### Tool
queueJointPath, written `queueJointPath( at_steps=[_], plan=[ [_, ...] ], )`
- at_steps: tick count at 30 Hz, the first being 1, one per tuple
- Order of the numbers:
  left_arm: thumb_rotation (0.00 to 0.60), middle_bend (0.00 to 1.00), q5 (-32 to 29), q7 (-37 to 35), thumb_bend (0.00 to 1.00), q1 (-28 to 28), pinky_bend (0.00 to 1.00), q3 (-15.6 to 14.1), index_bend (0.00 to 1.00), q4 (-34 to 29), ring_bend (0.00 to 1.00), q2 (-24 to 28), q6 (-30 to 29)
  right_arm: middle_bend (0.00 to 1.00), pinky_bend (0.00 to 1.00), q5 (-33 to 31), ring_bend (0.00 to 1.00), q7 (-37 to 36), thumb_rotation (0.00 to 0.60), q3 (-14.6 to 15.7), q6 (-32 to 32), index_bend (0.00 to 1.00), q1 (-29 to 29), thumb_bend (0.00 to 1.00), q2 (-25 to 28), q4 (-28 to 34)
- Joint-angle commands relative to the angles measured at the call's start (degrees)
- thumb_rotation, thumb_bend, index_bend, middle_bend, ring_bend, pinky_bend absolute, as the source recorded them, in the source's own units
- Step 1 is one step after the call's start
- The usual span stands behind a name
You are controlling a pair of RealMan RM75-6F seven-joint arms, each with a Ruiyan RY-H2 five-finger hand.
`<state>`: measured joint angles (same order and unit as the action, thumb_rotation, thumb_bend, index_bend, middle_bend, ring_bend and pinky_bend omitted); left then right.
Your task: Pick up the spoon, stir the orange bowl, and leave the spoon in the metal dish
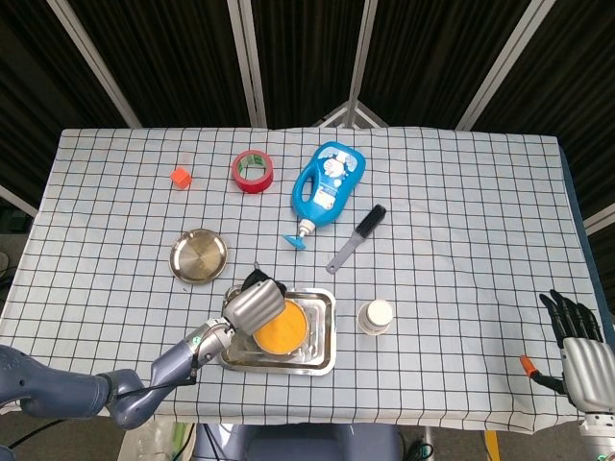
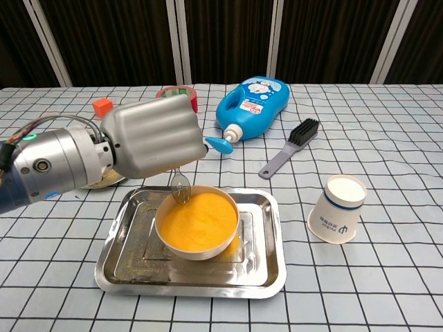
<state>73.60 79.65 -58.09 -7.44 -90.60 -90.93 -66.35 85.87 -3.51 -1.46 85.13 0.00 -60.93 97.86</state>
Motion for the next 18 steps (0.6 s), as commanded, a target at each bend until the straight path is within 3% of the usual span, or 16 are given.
queueJointPath(
  at_steps=[1, 18],
  plan=[
    [0.600, 1.00, 0.5, -0.4, 0.65, 0.3, 1.00, 0.3, 0.80, 0.2, 1.00, -0.3, 0.4, 0.00, 0.00, -0.1, 0.00, 0.0, 0.600, 0.0, -0.1, 0.00, 0.0, 0.31, 0.0, 0.0],
    [0.600, 1.00, 2.0, 1.0, 0.65, 1.3, 1.00, 2.0, 0.80, -0.9, 1.00, -4.7, 2.9, 0.00, 0.00, 0.1, 0.00, -0.3, 0.600, 0.0, -0.1, 0.00, -0.1, 0.31, 0.1, 0.0]
  ],
)
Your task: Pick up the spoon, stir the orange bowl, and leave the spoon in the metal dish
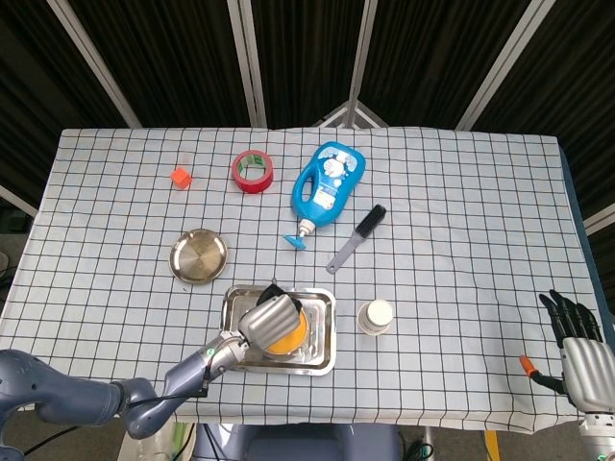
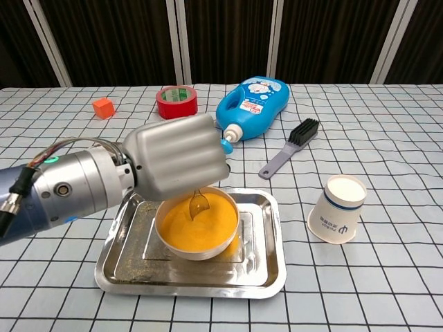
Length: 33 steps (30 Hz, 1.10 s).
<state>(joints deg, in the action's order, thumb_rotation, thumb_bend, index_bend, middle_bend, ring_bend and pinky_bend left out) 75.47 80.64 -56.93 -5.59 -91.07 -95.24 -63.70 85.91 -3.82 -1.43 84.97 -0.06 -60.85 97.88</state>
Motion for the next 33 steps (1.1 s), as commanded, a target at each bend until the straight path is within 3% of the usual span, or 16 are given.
queueJointPath(
  at_steps=[1, 6, 18, 33],
  plan=[
    [0.600, 1.00, 0.1, -0.2, 0.65, 0.3, 1.00, 0.3, 0.80, -0.7, 1.00, -0.7, 0.3, 0.00, 0.00, 0.0, 0.00, 0.0, 0.600, 0.0, 0.1, 0.00, 0.0, 0.31, 0.0, 0.0],
    [0.600, 1.00, 0.9, -0.3, 0.65, 0.9, 1.00, 1.1, 0.80, -2.4, 1.00, -1.0, -0.3, 0.00, 0.00, -0.1, 0.00, -0.3, 0.600, 0.0, 0.2, 0.00, 0.1, 0.31, 0.1, 0.0],
    [0.600, 1.00, 2.3, 0.1, 0.65, 1.9, 1.00, 1.7, 0.80, -5.8, 1.00, 3.5, -0.8, 0.00, 0.00, -0.3, 0.00, -0.4, 0.600, 0.0, 0.0, 0.00, 0.1, 0.31, 0.1, 0.3],
    [0.600, 1.00, 1.9, -0.6, 0.65, 2.6, 1.00, 2.3, 0.80, -2.4, 1.00, 4.1, 1.3, 0.00, 0.00, -0.6, 0.00, -0.7, 0.600, 0.0, -0.4, 0.00, 0.0, 0.31, 0.2, 0.5]
  ],
)
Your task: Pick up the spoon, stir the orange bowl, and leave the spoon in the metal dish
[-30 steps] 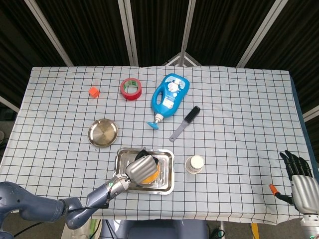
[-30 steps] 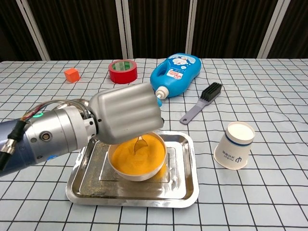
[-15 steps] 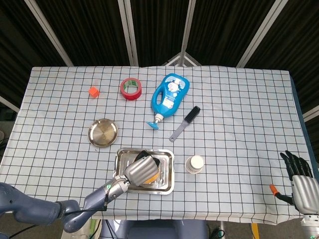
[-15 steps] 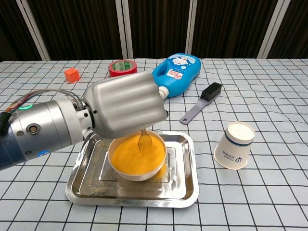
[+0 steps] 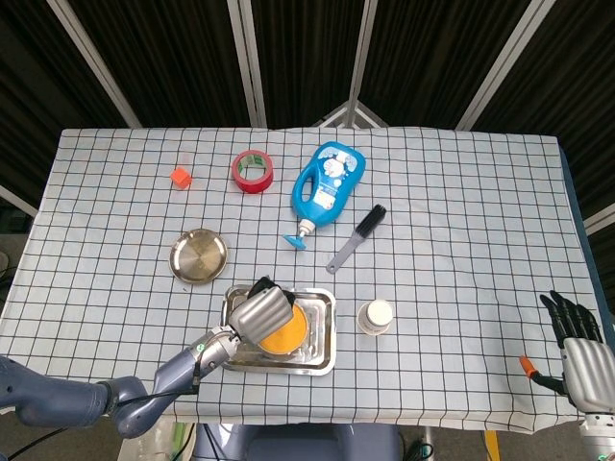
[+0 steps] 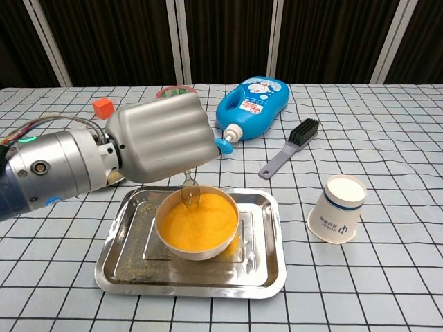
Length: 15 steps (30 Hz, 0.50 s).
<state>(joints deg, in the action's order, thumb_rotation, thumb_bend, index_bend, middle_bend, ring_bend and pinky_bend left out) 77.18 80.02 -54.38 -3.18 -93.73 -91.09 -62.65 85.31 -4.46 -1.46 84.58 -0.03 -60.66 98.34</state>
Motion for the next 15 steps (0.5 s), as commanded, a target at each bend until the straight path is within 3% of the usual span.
queueJointPath(
  at_steps=[1, 15],
  plan=[
    [0.600, 1.00, 0.2, 0.1, 0.65, 0.1, 1.00, -0.1, 0.80, 0.4, 1.00, -0.1, 0.4, 0.00, 0.00, 0.0, 0.00, 0.0, 0.600, 0.0, -0.1, 0.00, 0.0, 0.31, 0.0, 0.0],
    [0.600, 1.00, 0.5, -0.2, 0.65, 0.9, 1.00, 0.4, 0.80, 0.7, 1.00, -3.7, 1.6, 0.00, 0.00, -0.1, 0.00, 0.1, 0.600, 0.0, -0.1, 0.00, 0.0, 0.31, 0.1, 0.2]
  ],
)
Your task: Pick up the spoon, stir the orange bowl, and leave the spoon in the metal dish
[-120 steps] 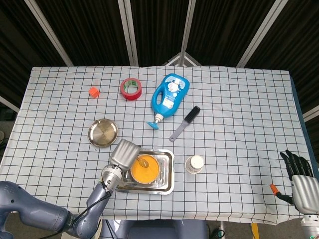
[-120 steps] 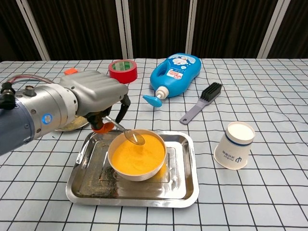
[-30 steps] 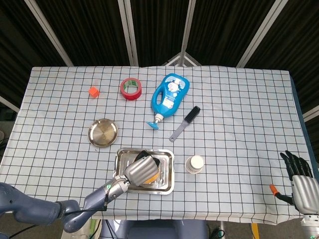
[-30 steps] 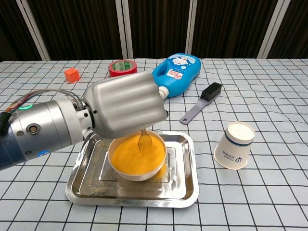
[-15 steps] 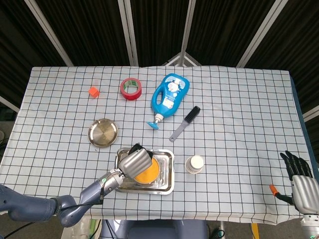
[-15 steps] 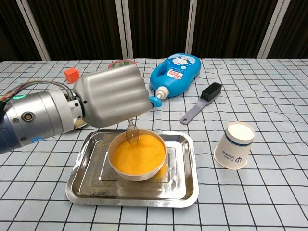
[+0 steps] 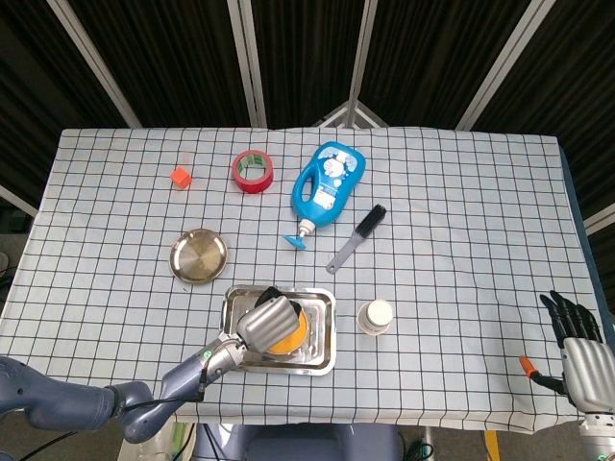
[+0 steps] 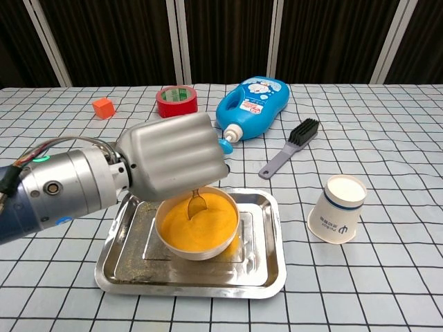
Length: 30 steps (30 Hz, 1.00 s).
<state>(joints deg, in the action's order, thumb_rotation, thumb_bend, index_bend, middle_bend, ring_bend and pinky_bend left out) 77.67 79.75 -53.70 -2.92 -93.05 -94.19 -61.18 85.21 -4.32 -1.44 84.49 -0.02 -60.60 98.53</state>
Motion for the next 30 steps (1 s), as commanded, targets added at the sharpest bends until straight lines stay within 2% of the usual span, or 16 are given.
queueJointPath(
  at_steps=[1, 11, 22, 30],
  plan=[
    [0.600, 1.00, 0.1, 0.0, 0.65, 0.2, 1.00, 0.2, 0.80, 0.0, 1.00, -0.9, 0.1, 0.00, 0.00, -0.1, 0.00, 0.0, 0.600, 0.0, 0.0, 0.00, 0.0, 0.31, 0.0, 0.0],
    [0.600, 1.00, 0.7, 0.0, 0.65, 0.6, 1.00, 2.1, 0.80, -2.0, 1.00, -0.3, -1.1, 0.00, 0.00, -0.2, 0.00, -0.2, 0.600, -0.1, -0.1, 0.00, 0.0, 0.31, 0.1, 0.0],
    [0.600, 1.00, 2.6, -1.8, 0.65, 1.5, 1.00, 2.1, 0.80, -5.6, 1.00, 4.0, -1.8, 0.00, 0.00, -0.1, 0.00, -0.1, 0.600, 0.0, -0.1, 0.00, 0.0, 0.31, 0.0, 0.1],
    [0.600, 1.00, 2.3, -2.0, 0.65, 1.6, 1.00, 2.4, 0.80, -6.2, 1.00, 3.8, -1.0, 0.00, 0.00, -0.2, 0.00, -0.1, 0.600, -0.1, -0.1, 0.00, 0.0, 0.31, 0.0, 0.2]
  ],
)
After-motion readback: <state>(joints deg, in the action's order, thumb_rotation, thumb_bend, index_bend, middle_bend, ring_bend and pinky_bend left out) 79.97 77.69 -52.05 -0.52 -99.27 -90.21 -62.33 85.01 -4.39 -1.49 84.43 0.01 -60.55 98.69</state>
